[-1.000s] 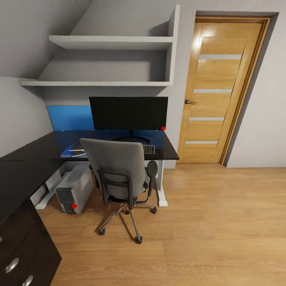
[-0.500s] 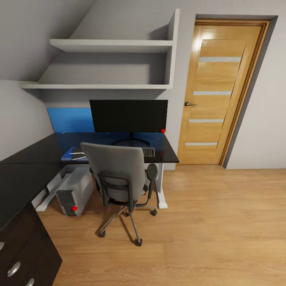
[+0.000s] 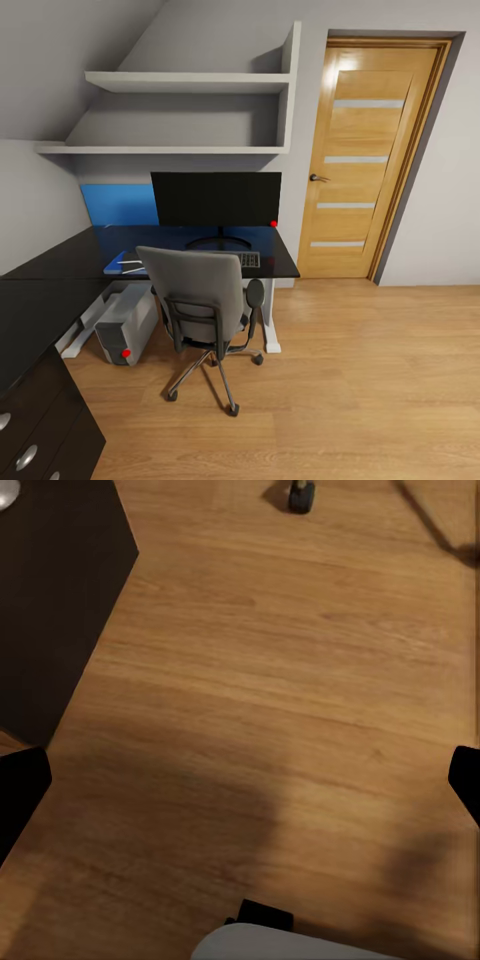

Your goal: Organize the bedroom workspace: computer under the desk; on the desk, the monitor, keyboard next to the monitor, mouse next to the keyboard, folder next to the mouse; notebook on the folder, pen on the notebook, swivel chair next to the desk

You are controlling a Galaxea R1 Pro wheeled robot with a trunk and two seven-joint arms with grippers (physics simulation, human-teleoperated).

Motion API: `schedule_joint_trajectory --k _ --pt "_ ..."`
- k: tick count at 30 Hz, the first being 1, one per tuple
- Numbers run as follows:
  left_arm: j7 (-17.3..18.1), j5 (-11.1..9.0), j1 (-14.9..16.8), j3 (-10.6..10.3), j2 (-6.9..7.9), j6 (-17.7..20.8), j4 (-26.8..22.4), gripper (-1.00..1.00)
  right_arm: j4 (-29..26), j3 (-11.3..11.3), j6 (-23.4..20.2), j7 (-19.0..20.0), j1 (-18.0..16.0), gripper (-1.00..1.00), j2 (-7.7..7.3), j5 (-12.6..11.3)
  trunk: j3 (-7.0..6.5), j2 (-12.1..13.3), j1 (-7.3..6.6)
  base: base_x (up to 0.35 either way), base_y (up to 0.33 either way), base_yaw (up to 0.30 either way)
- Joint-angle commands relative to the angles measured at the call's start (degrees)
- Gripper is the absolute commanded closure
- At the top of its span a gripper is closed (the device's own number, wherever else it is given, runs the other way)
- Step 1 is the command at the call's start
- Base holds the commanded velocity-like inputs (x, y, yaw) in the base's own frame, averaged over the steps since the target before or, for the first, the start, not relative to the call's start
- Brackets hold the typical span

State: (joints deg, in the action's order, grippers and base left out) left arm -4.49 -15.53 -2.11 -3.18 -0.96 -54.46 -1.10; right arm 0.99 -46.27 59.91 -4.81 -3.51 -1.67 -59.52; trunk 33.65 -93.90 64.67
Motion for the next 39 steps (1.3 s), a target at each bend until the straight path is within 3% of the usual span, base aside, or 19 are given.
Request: schedule_joint_trajectory --k 1,14,23,39 --pt "-0.4 0.0 -0.1 -0.4 -0.01 -0.2 -0.1 -1.00 0.0 -0.5 0.1 -0.5 0.0 -1.00 0.04 0.1 -0.14 0.4 -0.23 0.000 0.000 0.000" --pt "-0.8 -0.1 -0.1 -0.2 -0.10 -0.3 -0.1 -1.00 -0.4 -0.7 -1.3 -0.5 0.0 -1.00 1.32 0.2 -2.48 5.6 -3.08 0.000 0.000 0.000" --pt "-0.9 -0.2 -0.2 -0.3 -0.24 3.3 -0.1 -1.00 -0.4 -0.7 -1.3 -0.5 0.0 -1.00 1.41 0.2 -2.48 5.6 -3.08 0.000 0.000 0.000" --pt "-1.0 -0.2 -0.2 -0.2 -0.27 3.7 -0.1 -1.00 -0.4 -0.7 -1.3 -0.5 0.0 -1.00 1.41 0.2 -2.48 5.6 -3.08 0.000 0.000 0.000"
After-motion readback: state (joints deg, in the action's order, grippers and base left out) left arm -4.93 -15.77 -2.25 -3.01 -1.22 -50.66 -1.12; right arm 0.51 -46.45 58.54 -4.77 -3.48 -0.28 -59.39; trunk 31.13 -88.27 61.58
